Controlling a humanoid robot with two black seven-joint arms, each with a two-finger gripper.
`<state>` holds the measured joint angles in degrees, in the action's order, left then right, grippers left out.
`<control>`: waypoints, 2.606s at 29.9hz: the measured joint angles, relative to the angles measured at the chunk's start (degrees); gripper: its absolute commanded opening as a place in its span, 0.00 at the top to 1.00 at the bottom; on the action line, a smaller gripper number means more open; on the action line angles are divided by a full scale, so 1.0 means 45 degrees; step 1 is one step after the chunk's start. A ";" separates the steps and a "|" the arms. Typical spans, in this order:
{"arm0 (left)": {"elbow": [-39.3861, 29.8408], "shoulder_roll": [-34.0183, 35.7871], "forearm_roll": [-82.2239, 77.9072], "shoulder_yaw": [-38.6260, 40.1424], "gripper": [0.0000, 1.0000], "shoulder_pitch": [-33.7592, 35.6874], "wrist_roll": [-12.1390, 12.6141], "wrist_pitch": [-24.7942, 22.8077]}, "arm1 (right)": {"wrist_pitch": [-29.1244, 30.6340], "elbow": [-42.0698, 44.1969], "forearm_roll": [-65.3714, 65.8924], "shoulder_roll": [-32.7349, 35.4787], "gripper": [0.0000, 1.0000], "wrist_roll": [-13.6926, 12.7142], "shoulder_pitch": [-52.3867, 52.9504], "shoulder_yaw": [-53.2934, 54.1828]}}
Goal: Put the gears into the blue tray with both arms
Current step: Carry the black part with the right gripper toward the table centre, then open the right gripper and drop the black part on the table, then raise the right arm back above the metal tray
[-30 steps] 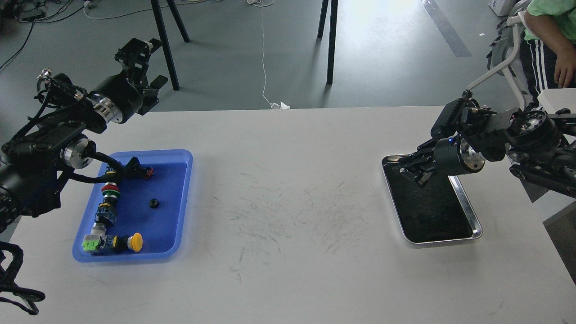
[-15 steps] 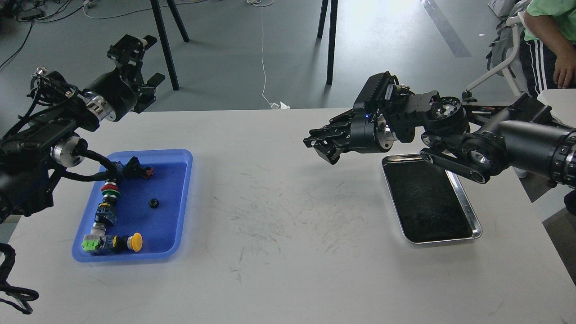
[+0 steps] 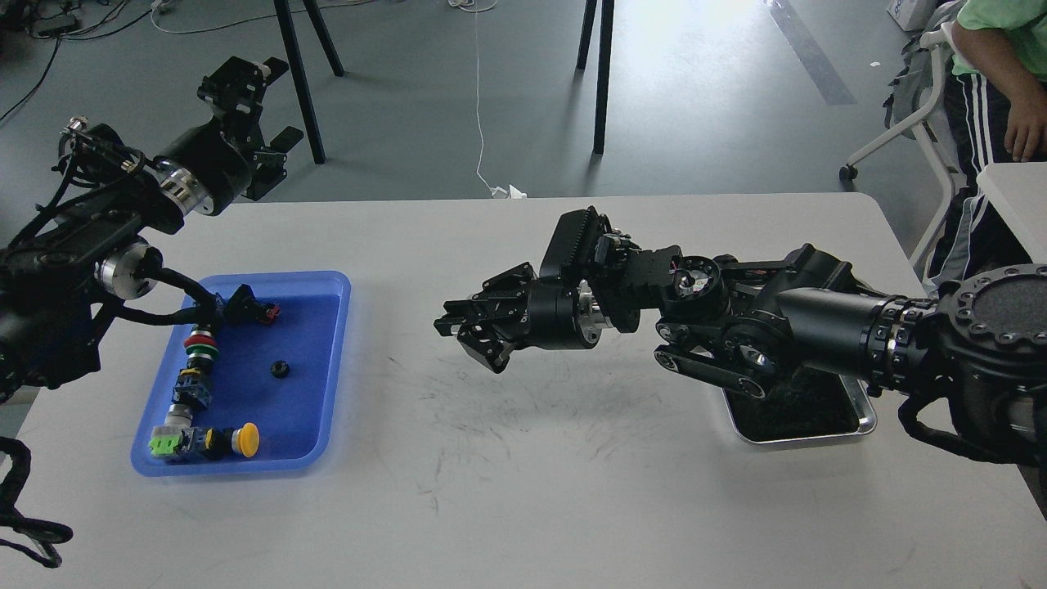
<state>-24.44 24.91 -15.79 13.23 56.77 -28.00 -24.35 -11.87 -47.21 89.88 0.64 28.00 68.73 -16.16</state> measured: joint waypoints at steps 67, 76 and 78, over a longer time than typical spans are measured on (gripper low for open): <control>0.0069 0.0683 0.0956 0.1155 0.03 -0.0187 0.0000 0.0495 | -0.1763 0.1018 -0.0567 -0.0142 0.32 -0.0001 -0.2287 0.1749; -0.0066 0.0177 0.1358 0.1497 0.02 -0.0282 0.0000 -0.0235 | -0.1746 0.1042 -0.2900 -0.0141 0.32 -0.0001 -0.1994 0.2920; -0.0099 0.0075 0.1453 0.1553 0.03 -0.0299 0.0000 -0.0628 | -0.1746 0.1033 -0.3086 -0.0141 0.32 -0.0001 -0.1975 0.3145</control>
<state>-24.89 25.25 -9.25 20.22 55.42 -28.00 -27.18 -19.73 -42.56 75.99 0.00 28.00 59.84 -2.01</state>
